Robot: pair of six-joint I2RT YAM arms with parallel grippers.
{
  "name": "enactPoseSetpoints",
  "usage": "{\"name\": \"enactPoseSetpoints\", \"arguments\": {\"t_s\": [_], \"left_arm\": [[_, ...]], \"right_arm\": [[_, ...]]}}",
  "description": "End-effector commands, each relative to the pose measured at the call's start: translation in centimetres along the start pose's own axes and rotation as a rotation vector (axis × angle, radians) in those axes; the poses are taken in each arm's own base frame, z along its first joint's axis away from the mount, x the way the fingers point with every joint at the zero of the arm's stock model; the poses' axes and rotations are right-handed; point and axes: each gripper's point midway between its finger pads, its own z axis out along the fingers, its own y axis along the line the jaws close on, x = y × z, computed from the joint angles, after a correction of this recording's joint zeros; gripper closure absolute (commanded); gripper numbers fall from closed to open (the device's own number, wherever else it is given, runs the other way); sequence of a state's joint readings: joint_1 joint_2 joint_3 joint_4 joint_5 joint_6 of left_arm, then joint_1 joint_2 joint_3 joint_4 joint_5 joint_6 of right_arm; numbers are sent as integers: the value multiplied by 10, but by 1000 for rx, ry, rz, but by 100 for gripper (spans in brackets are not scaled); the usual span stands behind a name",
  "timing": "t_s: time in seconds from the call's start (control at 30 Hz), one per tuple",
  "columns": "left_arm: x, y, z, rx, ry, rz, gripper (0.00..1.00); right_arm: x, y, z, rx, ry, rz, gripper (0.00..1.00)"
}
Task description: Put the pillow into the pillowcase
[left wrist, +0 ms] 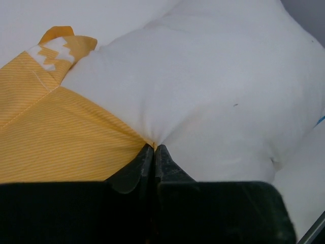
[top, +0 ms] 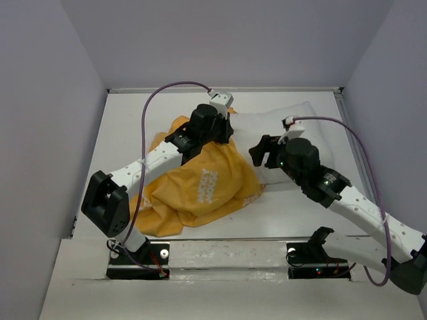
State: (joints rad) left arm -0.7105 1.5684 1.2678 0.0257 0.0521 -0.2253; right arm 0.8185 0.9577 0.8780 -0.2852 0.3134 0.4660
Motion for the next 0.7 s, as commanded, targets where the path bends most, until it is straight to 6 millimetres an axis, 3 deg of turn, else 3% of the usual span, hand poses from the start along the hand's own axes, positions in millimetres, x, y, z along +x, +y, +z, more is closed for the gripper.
{"name": "enactPoseSetpoints", "arguments": {"t_s": [0.0, 0.03, 0.07, 0.13, 0.2, 0.23, 0.3, 0.33, 0.4, 0.47, 0.53, 0.57, 0.63, 0.67], "left_arm": [[-48, -9, -25, 41, -151, 4, 79], [-47, -8, -24, 37, -151, 0, 63], [-49, -8, -24, 33, -152, -5, 55], [-49, -7, -24, 30, -147, -7, 33], [-49, -4, -24, 11, -143, -5, 27], [-49, 0, -25, -13, -142, 1, 24], [-49, 13, -25, -87, -145, 3, 24], [-48, 17, -24, -103, -135, 6, 25], [-45, 22, -19, -132, -115, 17, 30], [-37, 25, -14, -140, -82, 28, 40], [-38, 24, -11, -134, -87, 26, 55], [-38, 22, -10, -128, -87, 25, 68], [-45, 13, -8, -79, -103, 28, 70], [-44, 9, -4, -61, -89, 30, 64]], "right_arm": [[-54, -57, 5, 159, -82, -69, 15], [-54, -76, 11, 204, -67, -59, 11], [-49, -88, 17, 236, -36, -61, 10], [-22, -120, 32, 330, 59, -56, 9], [-5, -136, 39, 367, 103, -28, 14], [11, -145, 43, 388, 137, -17, 22], [23, -144, 51, 370, 164, -3, 45], [26, -141, 53, 350, 171, 9, 72], [30, -123, 59, 243, 170, 43, 99], [37, -106, 55, 161, 162, 85, 100], [36, -94, 52, 121, 140, 95, 100], [37, -88, 50, 107, 134, 94, 100], [49, -73, 45, 84, 157, 99, 100], [50, -69, 43, 85, 146, 112, 100]]}}
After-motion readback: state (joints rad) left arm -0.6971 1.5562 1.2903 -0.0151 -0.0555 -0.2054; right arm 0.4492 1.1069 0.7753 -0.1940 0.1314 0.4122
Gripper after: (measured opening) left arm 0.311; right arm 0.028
